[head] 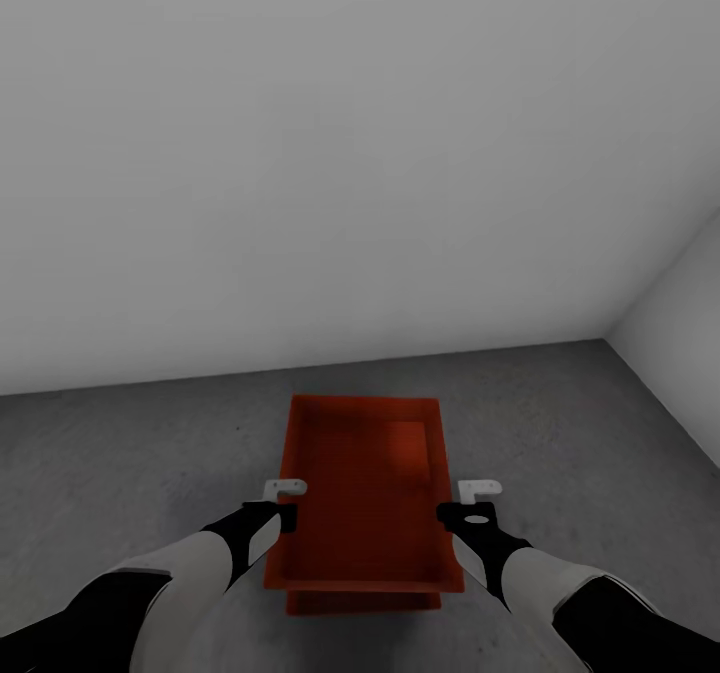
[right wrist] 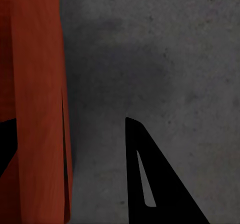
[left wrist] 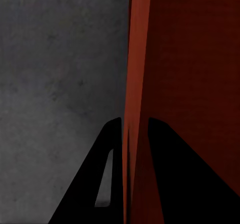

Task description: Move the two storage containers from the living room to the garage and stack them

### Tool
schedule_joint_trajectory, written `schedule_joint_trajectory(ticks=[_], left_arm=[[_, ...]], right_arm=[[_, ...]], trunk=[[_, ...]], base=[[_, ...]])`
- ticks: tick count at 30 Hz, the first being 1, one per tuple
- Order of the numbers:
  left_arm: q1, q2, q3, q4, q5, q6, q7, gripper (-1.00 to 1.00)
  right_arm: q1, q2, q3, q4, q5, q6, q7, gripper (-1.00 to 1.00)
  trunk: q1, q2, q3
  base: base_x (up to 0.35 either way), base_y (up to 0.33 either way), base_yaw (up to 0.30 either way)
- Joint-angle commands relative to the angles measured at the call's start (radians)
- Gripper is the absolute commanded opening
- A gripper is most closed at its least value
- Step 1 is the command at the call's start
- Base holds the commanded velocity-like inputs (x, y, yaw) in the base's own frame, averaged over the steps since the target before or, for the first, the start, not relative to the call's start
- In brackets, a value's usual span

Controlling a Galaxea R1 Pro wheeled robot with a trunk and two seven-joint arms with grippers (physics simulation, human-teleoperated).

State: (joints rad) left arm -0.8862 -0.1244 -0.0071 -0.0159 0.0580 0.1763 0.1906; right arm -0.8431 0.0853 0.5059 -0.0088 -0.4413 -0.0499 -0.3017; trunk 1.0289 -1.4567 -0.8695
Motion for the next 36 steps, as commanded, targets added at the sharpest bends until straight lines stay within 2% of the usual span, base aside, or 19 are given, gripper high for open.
schedule_joint_trajectory(ticks=[1,36], left_arm=[[0.000,0.000,-0.001,-0.003,-0.004,0.006,0.007,-1.00],[0.000,0.001,-0.001,-0.003,-0.004,0.006,0.007,-1.00]], right_arm=[[-0.001,-0.002,0.003,0.003,-0.016,-0.007,-0.008,-1.00],[-0.001,-0.003,0.003,0.003,-0.016,-0.005,-0.008,-1.00]], trunk=[[0.000,0.000,-0.001],[0.000,0.000,-0.019]], base=[[0.000,0.000,0.000],[0.000,0.000,0.000]])
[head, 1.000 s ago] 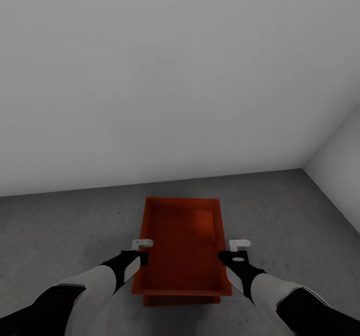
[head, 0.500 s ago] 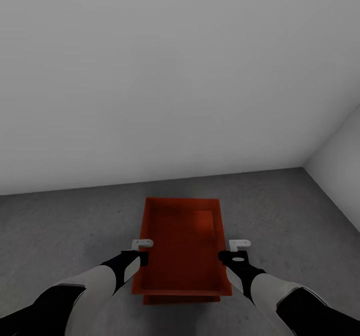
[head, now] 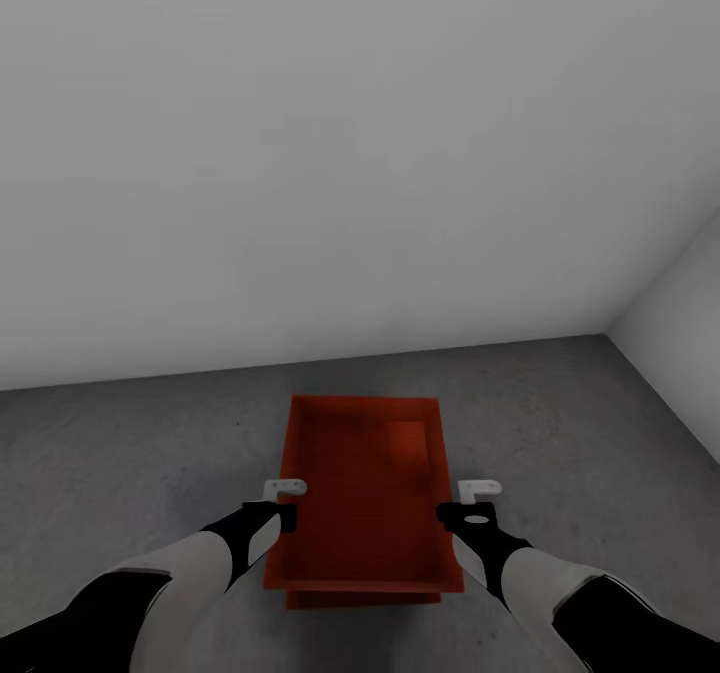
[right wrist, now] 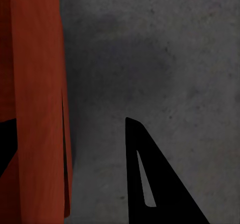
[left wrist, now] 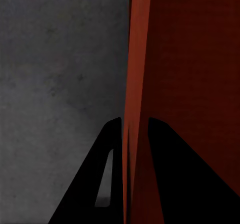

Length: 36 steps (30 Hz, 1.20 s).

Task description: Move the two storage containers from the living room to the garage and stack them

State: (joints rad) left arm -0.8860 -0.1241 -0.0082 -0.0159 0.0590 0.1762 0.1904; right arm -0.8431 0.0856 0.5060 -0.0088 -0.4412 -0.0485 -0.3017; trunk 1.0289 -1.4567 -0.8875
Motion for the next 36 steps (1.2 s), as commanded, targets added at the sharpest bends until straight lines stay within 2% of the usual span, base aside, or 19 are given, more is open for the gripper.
schedule_joint_trajectory(ticks=[1,28,36], left_arm=[[0.000,0.000,0.001,-0.003,-0.005,0.006,0.007,-1.00],[-0.001,0.000,0.001,-0.003,-0.005,0.006,0.007,-1.00],[0.000,0.000,0.001,-0.003,-0.005,0.006,0.007,-1.00]], right_arm=[[-0.001,-0.003,0.003,0.003,-0.016,-0.007,-0.007,-1.00],[-0.001,-0.004,0.003,0.003,-0.016,-0.007,-0.007,-1.00],[-0.001,-0.004,0.003,0.003,-0.016,-0.007,-0.007,-1.00]], trunk=[[0.000,0.000,-0.001],[0.000,0.000,-0.035],[0.000,0.000,-0.038]], base=[[0.000,0.000,0.000],[0.000,0.000,0.000],[0.000,0.000,0.000]])
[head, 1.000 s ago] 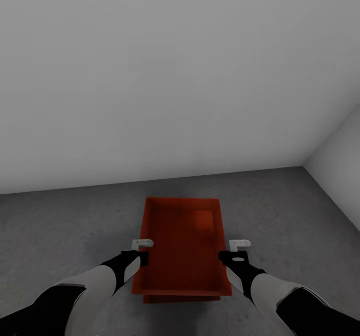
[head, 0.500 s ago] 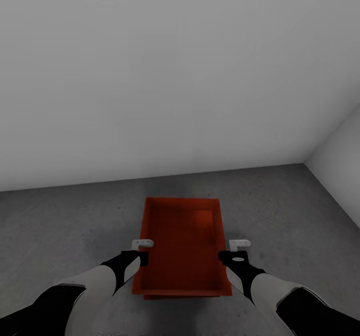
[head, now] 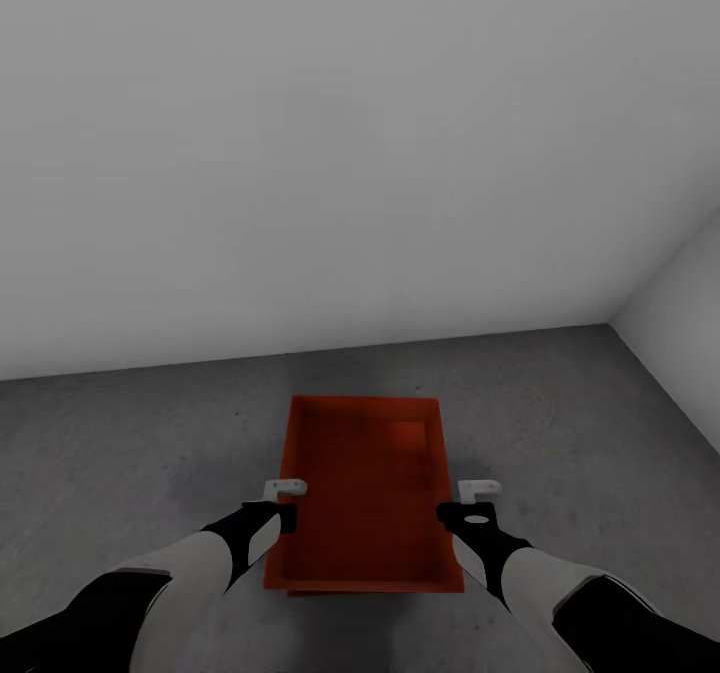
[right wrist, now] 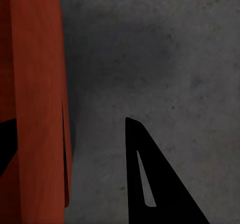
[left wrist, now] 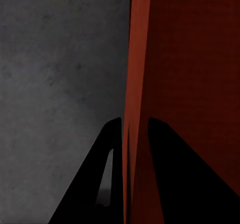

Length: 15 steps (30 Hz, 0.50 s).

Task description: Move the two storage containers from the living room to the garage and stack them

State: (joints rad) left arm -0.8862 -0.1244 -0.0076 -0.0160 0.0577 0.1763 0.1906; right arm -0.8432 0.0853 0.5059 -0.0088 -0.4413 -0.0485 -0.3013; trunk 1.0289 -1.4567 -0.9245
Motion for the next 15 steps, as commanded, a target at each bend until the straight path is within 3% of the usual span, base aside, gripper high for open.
schedule_joint_trajectory(ticks=[1,15], left_arm=[[0.000,0.000,0.000,-0.002,-0.004,0.006,0.007,-1.00],[0.000,0.000,0.000,-0.002,-0.003,0.006,0.014,-1.00]], right_arm=[[-0.001,-0.004,0.003,0.003,-0.016,-0.007,-0.007,-1.00],[-0.001,-0.004,0.003,0.003,-0.016,-0.007,-0.007,-1.00]], trunk=[[0.000,0.000,-0.001],[0.000,0.000,-0.001]], base=[[0.000,0.000,0.000],[0.000,0.000,0.000]])
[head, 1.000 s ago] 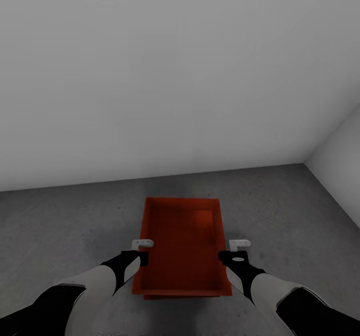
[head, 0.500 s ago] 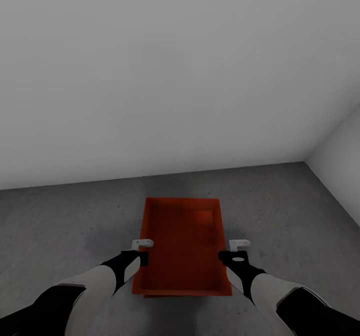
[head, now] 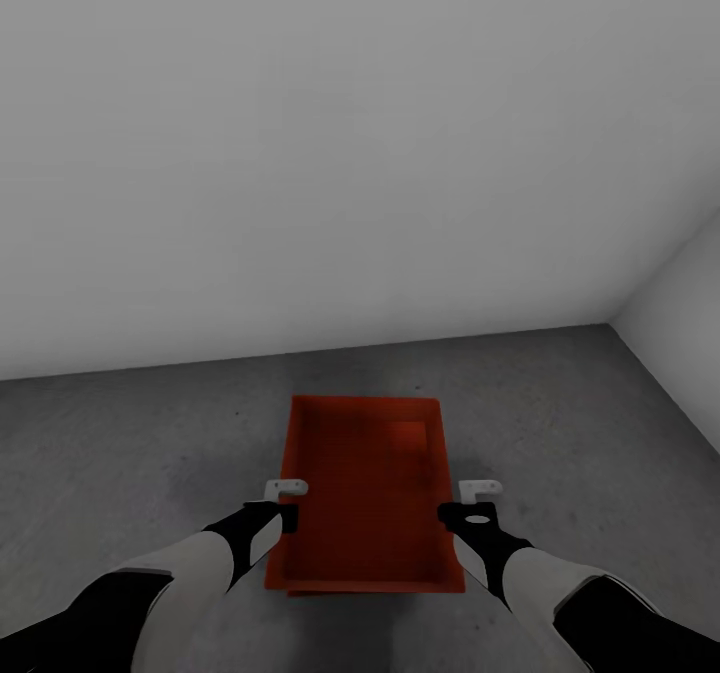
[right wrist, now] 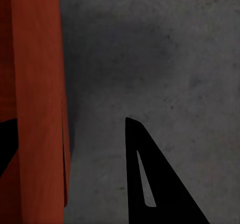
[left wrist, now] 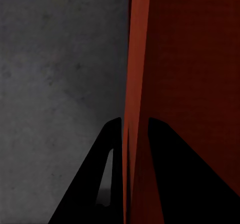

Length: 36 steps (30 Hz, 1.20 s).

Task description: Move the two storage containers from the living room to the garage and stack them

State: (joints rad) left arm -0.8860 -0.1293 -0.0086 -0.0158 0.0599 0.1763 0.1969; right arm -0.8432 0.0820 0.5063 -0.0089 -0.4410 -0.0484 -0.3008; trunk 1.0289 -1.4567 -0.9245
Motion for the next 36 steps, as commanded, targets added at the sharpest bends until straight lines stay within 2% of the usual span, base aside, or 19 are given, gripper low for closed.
schedule_joint_trajectory(ticks=[1,5,14,19,36], left_arm=[[0.000,0.005,0.001,-0.003,-0.005,0.006,0.008,-1.00],[0.000,0.005,0.001,-0.003,-0.005,0.006,0.011,-1.00],[0.000,0.005,0.001,-0.003,-0.004,0.006,0.012,-1.00],[-0.001,0.005,0.001,-0.003,-0.003,0.006,0.014,-1.00],[0.000,0.005,0.001,-0.003,-0.002,0.006,0.013,-1.00]], right_arm=[[-0.001,-0.001,0.003,0.003,-0.016,-0.007,-0.008,-1.00],[-0.001,-0.001,0.003,0.003,-0.016,-0.007,-0.008,-1.00],[-0.001,-0.001,0.003,0.003,-0.016,-0.007,-0.008,-1.00],[-0.001,-0.001,0.003,0.003,-0.016,-0.007,-0.008,-1.00],[-0.001,-0.001,0.003,0.003,-0.016,-0.007,-0.008,-1.00]], trunk=[[0.000,0.000,-0.001],[0.000,0.000,-0.001],[0.034,-0.063,-0.029],[0.034,-0.063,-0.029],[0.096,-0.175,-0.079]], base=[[0.000,0.000,0.000],[0.000,0.000,0.000],[0.000,0.000,0.000],[0.000,0.000,0.000],[0.000,0.000,0.000]])
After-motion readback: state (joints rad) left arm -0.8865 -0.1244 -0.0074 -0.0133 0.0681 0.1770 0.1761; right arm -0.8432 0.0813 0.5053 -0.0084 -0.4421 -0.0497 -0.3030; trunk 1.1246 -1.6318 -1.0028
